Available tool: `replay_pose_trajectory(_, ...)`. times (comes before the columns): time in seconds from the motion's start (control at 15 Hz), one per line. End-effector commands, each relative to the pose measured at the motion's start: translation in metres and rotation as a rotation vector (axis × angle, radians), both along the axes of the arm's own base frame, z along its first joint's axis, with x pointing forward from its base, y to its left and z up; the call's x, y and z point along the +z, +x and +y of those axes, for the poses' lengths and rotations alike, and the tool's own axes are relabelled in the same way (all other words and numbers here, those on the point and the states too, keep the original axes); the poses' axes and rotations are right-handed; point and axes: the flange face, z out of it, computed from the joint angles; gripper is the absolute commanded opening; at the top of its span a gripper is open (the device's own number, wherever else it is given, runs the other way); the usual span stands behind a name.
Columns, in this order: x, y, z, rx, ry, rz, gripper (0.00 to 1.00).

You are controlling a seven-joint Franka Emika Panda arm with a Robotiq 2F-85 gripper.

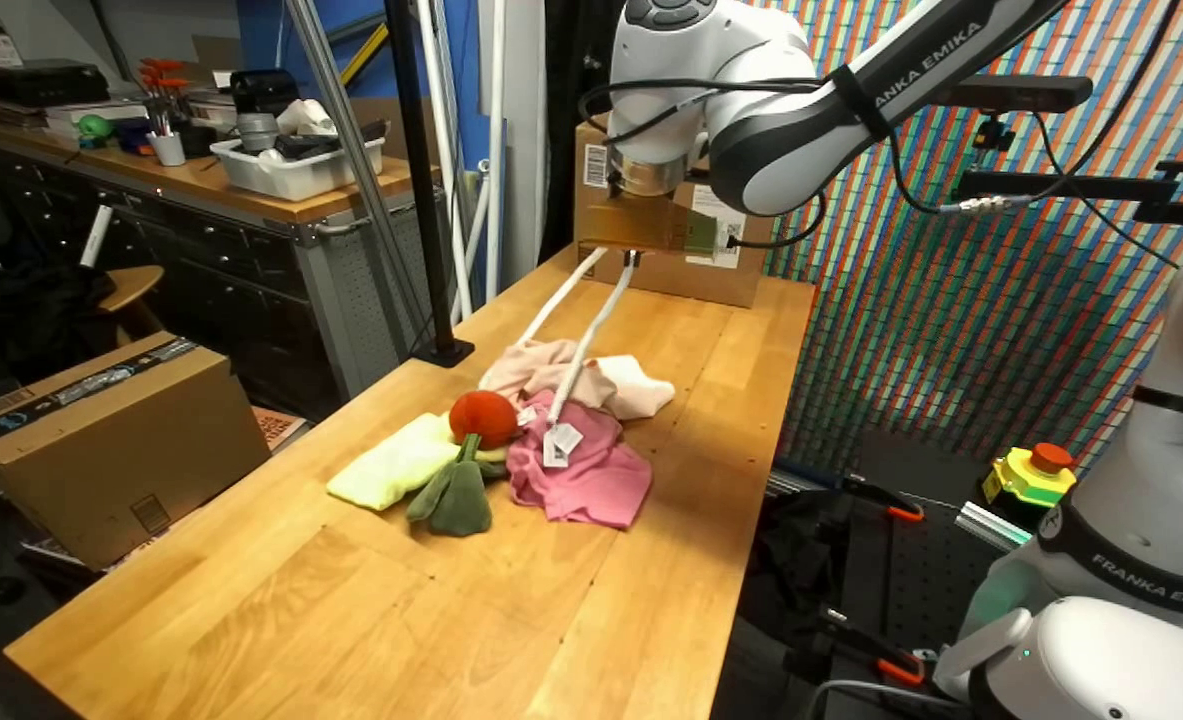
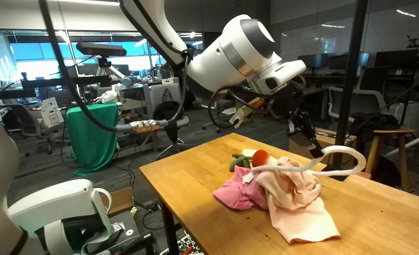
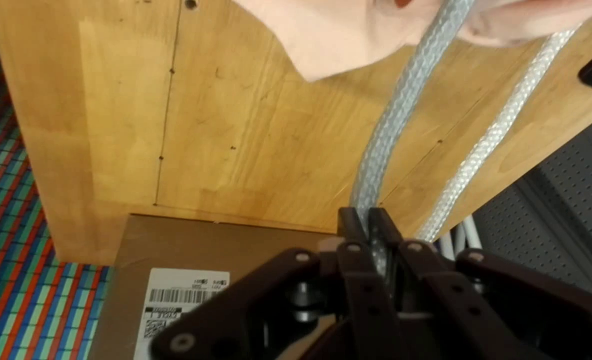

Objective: Spread the pile - put the white string on the right, the plush toy on the left and spread the cloths to the sides

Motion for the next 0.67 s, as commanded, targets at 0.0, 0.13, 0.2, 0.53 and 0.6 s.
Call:
replay_pose_trajectory(0.0, 0.026, -0.020, -0.025, -0.075, -0.070, -0.027, 0.09)
replay_pose_trajectory(0.13, 0.035, -0.025, -0.043, -0.105, -0.100, -0.018, 0.09)
replay_pose_trajectory(0.2, 0.039, -0.027, -0.051, -0.123, -0.115, -0.015, 0.09)
replay_pose_trajectory(0.53, 0.055, -0.033, -0.098, -0.190, -0.186, 0.004, 0.09)
replay_pose_trajectory(0.6, 0.058, -0.034, -0.107, -0.207, -0.207, 0.005, 0.09)
